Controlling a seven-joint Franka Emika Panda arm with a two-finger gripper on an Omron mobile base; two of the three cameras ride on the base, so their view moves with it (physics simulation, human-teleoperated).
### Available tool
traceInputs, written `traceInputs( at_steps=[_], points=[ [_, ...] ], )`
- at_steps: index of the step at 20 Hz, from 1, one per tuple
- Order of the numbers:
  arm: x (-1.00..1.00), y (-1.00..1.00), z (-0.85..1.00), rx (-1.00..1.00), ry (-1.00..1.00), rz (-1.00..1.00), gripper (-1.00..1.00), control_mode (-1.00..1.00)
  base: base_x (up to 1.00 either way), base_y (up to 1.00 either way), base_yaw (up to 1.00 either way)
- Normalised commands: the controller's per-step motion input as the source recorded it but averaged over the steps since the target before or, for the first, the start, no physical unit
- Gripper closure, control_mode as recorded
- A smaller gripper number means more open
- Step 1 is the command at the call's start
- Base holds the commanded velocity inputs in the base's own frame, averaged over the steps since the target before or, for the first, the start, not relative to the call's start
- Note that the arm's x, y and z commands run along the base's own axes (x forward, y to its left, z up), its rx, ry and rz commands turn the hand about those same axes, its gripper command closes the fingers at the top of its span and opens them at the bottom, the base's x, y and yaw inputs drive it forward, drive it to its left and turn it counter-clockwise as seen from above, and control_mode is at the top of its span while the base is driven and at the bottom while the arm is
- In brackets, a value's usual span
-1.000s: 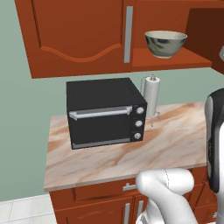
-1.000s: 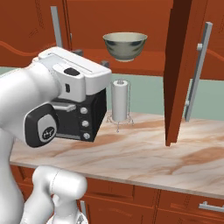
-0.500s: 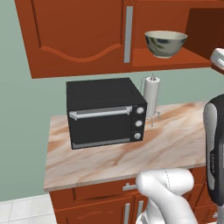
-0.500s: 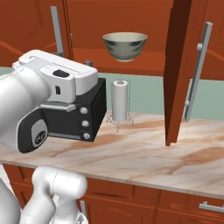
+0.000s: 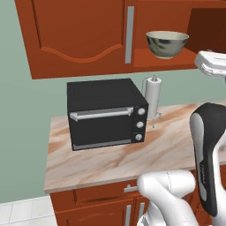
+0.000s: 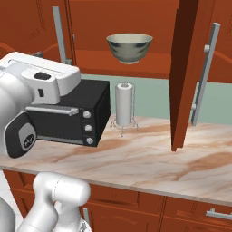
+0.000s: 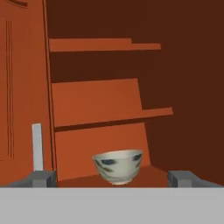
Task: Move the bowls from the cabinet to the plates on the dining table.
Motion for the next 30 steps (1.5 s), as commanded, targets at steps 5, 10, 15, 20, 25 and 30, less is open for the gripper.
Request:
traceInputs(
  at_steps=[5,10,15,20,25,30],
  points=[
    [0.11,0.62,-0.07,-0.06,-0.09,0.01,-1.0,-1.0,0.0,0.0,0.0],
    [0.17,0.52,-0.17,-0.02,-0.05,0.04,-1.0,-1.0,0.0,0.0,0.0],
    [0.29,0.32,-0.18,0.0,-0.05,0.08,-1.0,-1.0,0.0,0.0,0.0],
    [0.45,0.16,-0.13,0.01,-0.01,0.0,-1.0,-1.0,0.0,0.0,0.0],
    [0.52,0.25,-0.12,0.01,0.0,-0.01,-1.0,-1.0,0.0,0.0,0.0],
    [0.45,0.28,-0.01,0.0,0.0,0.0,-1.0,-1.0,0.0,0.0,0.0]
  ],
)
